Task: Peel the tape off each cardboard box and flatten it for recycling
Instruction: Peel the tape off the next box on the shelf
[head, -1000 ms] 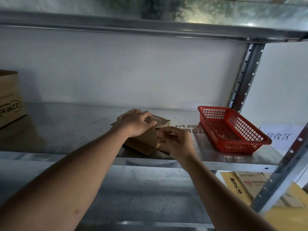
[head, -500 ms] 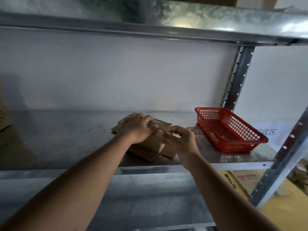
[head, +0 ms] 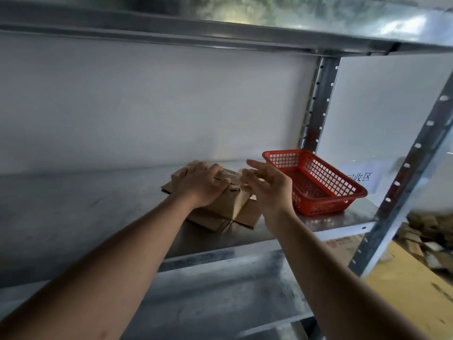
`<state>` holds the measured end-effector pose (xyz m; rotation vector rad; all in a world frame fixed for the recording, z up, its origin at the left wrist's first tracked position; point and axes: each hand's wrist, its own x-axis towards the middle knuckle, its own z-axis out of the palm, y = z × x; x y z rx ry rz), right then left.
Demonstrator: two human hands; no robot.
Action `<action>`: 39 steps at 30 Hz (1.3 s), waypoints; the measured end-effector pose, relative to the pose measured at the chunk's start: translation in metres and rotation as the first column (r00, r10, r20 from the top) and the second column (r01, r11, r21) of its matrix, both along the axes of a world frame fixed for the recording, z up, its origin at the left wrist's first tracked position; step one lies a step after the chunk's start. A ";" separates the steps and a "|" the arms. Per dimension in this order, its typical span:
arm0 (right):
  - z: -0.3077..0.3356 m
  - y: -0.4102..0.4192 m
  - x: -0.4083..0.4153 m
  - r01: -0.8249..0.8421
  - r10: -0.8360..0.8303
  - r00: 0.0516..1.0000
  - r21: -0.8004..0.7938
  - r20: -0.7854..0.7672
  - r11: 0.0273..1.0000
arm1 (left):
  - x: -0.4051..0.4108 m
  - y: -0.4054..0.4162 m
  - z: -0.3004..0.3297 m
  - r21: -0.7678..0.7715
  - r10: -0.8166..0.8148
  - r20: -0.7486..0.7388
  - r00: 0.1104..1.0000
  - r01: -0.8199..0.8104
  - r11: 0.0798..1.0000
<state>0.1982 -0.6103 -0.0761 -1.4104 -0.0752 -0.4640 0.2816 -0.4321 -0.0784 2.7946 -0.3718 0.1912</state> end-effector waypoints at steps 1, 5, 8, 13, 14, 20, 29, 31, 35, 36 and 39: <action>0.002 -0.006 0.004 0.045 -0.045 0.999 -0.018 -0.005 0.999 | 0.003 -0.004 0.000 0.000 -0.006 0.002 1.000 0.006 1.000; 0.009 -0.034 0.022 0.255 -0.261 0.965 -0.191 -0.006 0.948 | 0.014 -0.022 0.003 0.006 -0.012 -0.001 1.000 0.012 1.000; 0.021 -0.062 0.033 0.286 -0.282 0.958 -0.270 0.052 0.920 | 0.022 -0.039 0.003 -0.022 -0.021 -0.001 1.000 0.021 1.000; 0.036 -0.106 0.054 0.385 -0.381 0.918 -0.474 0.111 0.792 | 0.028 -0.059 0.008 -0.023 -0.024 -0.012 1.000 0.024 0.999; 0.036 -0.112 0.057 0.377 -0.389 0.917 -0.525 0.092 0.763 | 0.028 -0.061 0.011 -0.028 0.000 -0.017 1.000 0.000 1.000; 0.028 -0.138 0.076 0.225 -0.390 0.921 -0.819 0.001 0.528 | 0.028 -0.076 0.026 -0.058 0.066 -0.100 0.993 -0.072 0.996; 0.028 -0.155 0.085 0.015 -0.274 0.954 -0.894 -0.121 0.447 | 0.025 -0.084 0.024 -0.065 0.077 -0.084 0.993 -0.083 0.994; 0.028 -0.156 0.085 0.006 -0.241 0.963 -0.887 -0.119 0.463 | 0.025 -0.083 0.022 -0.074 0.077 -0.088 0.993 -0.083 0.994; 0.031 -0.148 0.081 0.035 -0.189 0.979 -0.856 -0.073 0.515 | 0.023 -0.079 0.022 -0.090 0.064 -0.083 0.994 -0.072 0.993; 0.032 -0.145 0.080 0.050 -0.177 0.983 -0.851 -0.051 0.523 | 0.021 -0.077 0.022 -0.096 0.055 -0.079 0.995 -0.063 0.993; 0.036 -0.135 0.074 0.062 -0.057 0.998 -0.821 0.036 0.567 | 0.015 -0.072 0.018 -0.073 0.039 -0.027 0.999 -0.041 0.996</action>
